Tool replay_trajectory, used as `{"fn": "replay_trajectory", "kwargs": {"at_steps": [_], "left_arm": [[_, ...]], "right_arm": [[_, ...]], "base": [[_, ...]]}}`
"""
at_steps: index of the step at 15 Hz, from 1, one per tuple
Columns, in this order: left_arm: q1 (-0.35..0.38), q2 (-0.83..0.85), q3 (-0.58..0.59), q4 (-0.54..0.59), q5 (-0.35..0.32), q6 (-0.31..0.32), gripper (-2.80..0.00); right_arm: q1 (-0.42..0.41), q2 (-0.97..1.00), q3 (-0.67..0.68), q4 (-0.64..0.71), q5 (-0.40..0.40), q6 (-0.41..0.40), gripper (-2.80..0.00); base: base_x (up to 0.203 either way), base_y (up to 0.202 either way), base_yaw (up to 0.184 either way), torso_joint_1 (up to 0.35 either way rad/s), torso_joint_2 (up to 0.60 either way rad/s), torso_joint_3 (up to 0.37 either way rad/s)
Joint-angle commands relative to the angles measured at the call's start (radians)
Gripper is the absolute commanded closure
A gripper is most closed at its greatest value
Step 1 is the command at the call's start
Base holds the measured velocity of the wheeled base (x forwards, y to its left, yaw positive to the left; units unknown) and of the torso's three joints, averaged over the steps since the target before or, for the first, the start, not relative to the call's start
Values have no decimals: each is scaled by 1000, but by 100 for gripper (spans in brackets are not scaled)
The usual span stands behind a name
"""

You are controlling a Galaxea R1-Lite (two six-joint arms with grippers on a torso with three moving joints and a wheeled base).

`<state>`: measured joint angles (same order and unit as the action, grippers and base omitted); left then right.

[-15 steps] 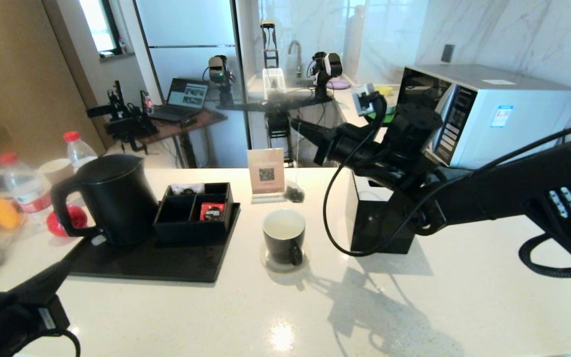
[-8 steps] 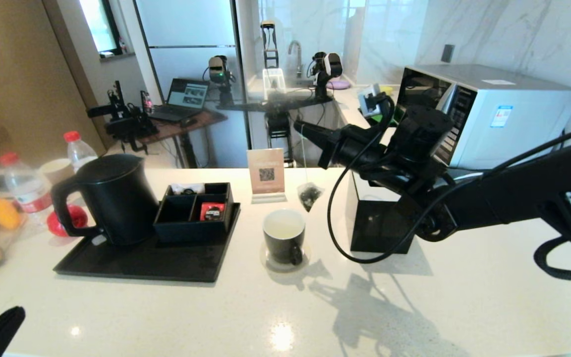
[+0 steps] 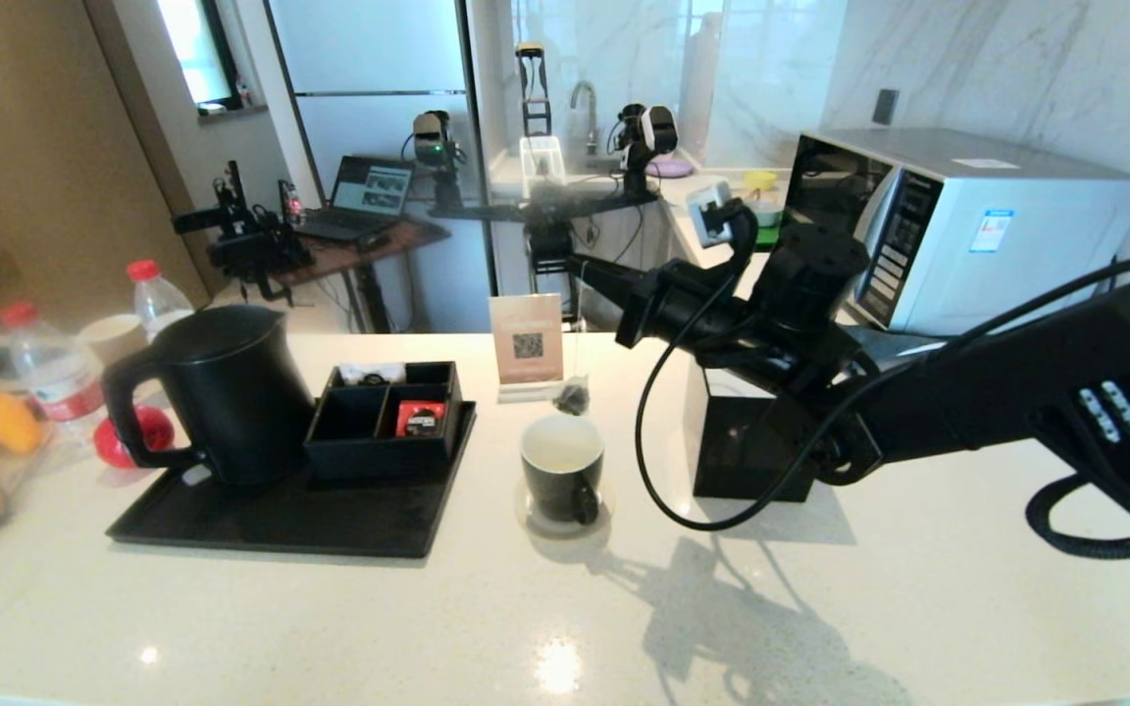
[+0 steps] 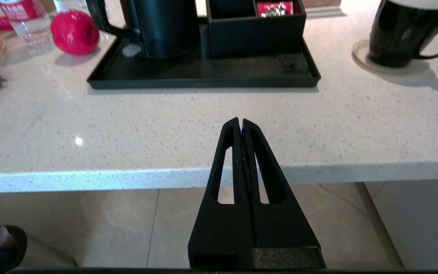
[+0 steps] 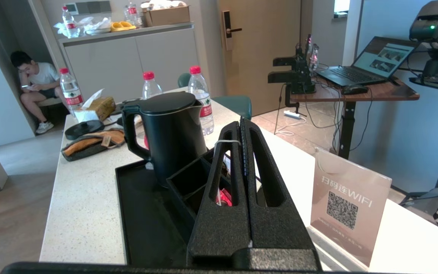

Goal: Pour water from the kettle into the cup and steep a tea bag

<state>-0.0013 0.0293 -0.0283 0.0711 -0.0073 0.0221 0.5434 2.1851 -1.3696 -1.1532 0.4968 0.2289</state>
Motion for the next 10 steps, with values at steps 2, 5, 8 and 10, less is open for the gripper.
{"fn": "replay_trajectory", "kwargs": {"at_steps": [2, 5, 8, 10], "left_arm": [[0, -29, 5, -8, 2, -1, 0], [0, -29, 5, -8, 1, 1, 0], [1, -29, 5, -8, 2, -1, 0], [0, -29, 5, -8, 3, -1, 0]], "right_arm": [[1, 4, 4, -6, 2, 0, 0], [1, 7, 13, -6, 0, -2, 0], [0, 8, 16, -5, 2, -2, 0], [1, 19, 26, -9, 1, -2, 0]], "base": [[0, 0, 0, 0, 0, 0], [0, 0, 0, 0, 0, 0], [0, 0, 0, 0, 0, 0], [0, 0, 0, 0, 0, 0]]}}
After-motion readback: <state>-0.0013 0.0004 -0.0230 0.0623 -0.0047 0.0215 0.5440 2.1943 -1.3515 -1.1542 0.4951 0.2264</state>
